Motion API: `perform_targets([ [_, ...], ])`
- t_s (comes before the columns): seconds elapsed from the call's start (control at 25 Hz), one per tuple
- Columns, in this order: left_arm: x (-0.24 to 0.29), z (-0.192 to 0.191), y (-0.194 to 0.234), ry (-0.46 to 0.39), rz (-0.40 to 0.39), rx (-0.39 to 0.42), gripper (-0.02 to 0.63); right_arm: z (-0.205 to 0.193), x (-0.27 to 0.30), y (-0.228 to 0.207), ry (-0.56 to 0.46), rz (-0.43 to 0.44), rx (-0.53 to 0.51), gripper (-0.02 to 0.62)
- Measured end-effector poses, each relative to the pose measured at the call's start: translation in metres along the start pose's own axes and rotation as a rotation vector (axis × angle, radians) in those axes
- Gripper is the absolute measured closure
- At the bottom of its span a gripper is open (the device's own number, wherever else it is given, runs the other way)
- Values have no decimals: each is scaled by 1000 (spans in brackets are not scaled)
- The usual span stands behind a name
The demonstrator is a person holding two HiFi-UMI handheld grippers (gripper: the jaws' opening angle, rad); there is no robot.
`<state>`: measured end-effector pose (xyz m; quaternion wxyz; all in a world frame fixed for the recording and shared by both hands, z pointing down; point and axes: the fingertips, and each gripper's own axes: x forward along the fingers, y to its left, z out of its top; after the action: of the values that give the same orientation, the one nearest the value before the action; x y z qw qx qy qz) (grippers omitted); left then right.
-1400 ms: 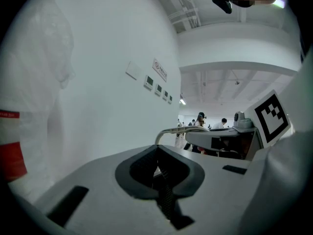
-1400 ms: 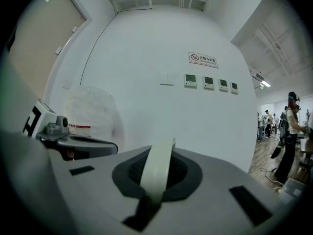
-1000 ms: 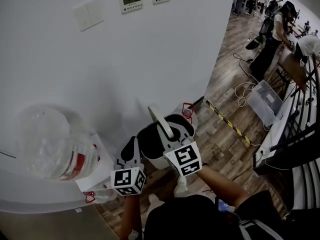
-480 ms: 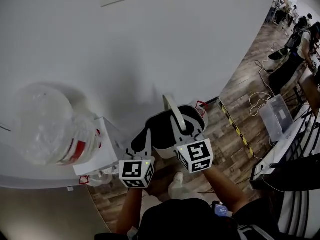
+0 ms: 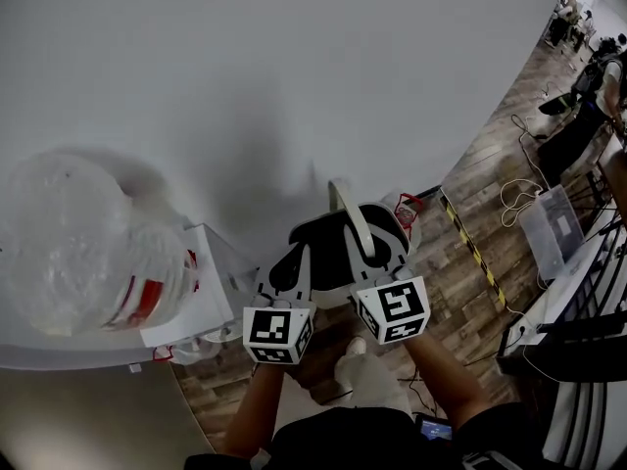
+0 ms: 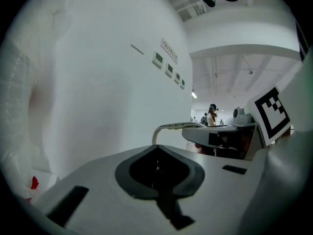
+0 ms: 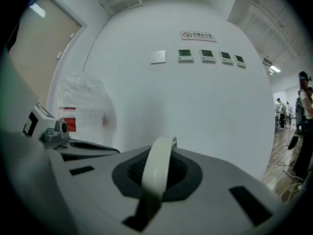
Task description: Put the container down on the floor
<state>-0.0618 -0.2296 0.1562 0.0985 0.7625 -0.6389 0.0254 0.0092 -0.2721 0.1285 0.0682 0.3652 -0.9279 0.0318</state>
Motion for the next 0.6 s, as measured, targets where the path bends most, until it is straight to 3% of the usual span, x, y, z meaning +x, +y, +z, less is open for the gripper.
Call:
perform_targets([
  [0.32, 2, -52, 15, -9, -15, 13, 589, -51, 20, 11, -7, -3, 8, 566],
  [0.6, 0, -115, 35, 1, -22, -25, 589, -104, 34, 19, -14, -17, 21, 566],
])
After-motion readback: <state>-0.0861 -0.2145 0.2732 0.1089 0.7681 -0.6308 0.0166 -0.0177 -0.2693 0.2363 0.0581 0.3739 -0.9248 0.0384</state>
